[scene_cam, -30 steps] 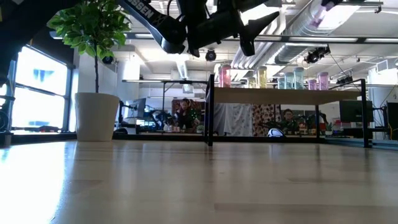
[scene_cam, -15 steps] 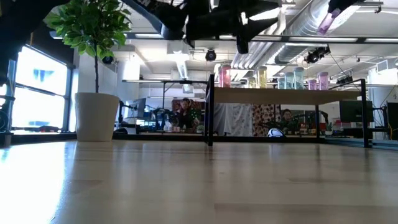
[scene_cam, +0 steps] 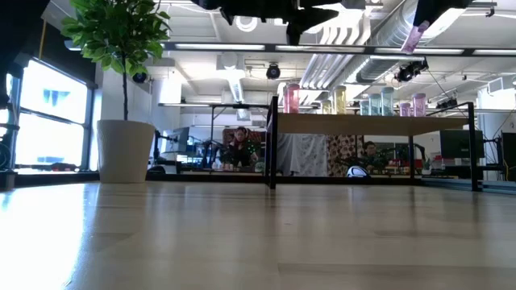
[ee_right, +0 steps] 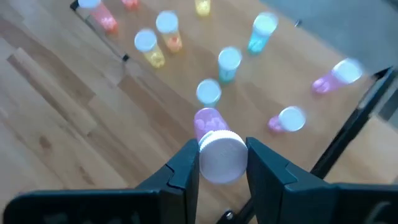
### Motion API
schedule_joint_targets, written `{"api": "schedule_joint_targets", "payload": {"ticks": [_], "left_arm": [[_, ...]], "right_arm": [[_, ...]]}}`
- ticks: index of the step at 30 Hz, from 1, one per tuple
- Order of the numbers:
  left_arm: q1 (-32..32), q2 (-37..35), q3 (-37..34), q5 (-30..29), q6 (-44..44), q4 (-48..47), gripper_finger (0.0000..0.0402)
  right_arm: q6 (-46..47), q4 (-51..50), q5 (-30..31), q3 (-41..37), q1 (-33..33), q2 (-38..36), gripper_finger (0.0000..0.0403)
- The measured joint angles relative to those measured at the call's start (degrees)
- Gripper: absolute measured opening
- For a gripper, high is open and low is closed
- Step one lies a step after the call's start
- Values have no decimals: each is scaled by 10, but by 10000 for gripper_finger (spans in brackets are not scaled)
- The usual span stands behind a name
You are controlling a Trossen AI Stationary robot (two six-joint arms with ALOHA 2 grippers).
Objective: Pick and place medicine bottles onto shelf by color
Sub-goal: Put the purple pill bottle on the shelf aligned with the other purple pill bottles
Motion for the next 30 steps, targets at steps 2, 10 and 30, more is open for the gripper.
{"api": "schedule_joint_targets", "payload": {"ticks": [2, 10, 30], "left_arm": [[5, -9, 0, -2, 0, -7, 163], [20, -19, 0, -5, 7, -42, 163], [15, -19, 0, 6, 30, -113, 163]], "right_arm": [[1, 0, -18, -20, -7, -6, 88], [53, -1, -30, -137, -8, -47, 88], [268, 0, -82, -180, 94, -44, 88]]}}
